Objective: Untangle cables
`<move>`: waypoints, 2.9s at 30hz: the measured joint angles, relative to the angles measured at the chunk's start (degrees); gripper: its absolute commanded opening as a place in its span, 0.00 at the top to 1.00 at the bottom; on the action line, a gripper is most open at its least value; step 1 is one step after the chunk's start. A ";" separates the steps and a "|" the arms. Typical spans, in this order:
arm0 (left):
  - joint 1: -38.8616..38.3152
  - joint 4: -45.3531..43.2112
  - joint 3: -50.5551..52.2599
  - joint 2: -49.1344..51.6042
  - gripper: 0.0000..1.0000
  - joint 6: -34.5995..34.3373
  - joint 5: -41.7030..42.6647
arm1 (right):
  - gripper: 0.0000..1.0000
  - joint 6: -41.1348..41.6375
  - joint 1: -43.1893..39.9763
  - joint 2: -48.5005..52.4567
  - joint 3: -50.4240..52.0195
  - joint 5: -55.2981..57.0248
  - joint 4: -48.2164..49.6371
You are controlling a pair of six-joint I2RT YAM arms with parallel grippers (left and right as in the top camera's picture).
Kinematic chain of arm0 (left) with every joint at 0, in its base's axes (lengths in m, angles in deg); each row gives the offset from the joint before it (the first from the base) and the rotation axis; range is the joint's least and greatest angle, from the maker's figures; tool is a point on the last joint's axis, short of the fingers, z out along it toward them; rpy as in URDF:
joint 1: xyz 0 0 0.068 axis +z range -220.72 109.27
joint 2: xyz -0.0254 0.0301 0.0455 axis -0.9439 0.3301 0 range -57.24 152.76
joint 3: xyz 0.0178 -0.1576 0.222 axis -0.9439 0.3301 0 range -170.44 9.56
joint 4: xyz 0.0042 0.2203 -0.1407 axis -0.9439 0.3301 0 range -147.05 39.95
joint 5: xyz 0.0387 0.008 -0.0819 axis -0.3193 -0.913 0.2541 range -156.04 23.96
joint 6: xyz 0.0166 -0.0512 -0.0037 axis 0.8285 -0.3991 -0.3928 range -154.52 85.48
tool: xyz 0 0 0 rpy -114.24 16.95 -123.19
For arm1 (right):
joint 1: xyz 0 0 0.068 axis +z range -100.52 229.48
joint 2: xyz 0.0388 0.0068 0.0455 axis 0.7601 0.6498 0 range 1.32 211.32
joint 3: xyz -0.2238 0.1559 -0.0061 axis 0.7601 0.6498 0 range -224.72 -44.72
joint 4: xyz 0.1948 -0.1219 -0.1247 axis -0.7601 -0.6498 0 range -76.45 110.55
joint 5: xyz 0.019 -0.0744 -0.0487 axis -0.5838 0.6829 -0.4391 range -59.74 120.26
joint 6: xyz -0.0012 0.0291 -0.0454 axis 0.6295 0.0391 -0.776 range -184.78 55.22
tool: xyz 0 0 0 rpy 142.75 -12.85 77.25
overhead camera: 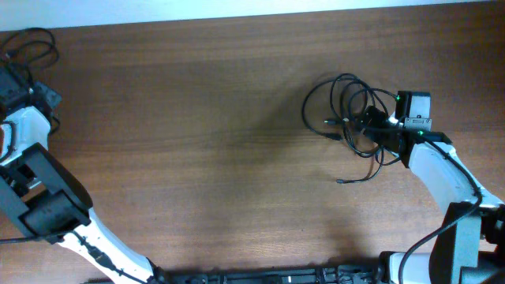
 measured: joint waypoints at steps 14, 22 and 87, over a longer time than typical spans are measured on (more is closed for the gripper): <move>-6.86 17.38 -0.13 -21.11 0.01 1.66 -4.33 | 0.01 -0.04 0.00 0.00 -0.02 0.00 0.02; -14.51 43.63 -0.90 -35.91 0.01 1.46 17.64 | 0.01 -0.04 0.00 0.00 0.00 0.02 -0.11; -15.89 66.45 21.00 -98.99 0.01 9.29 11.32 | 0.96 -10.51 18.60 0.04 0.61 -33.83 15.10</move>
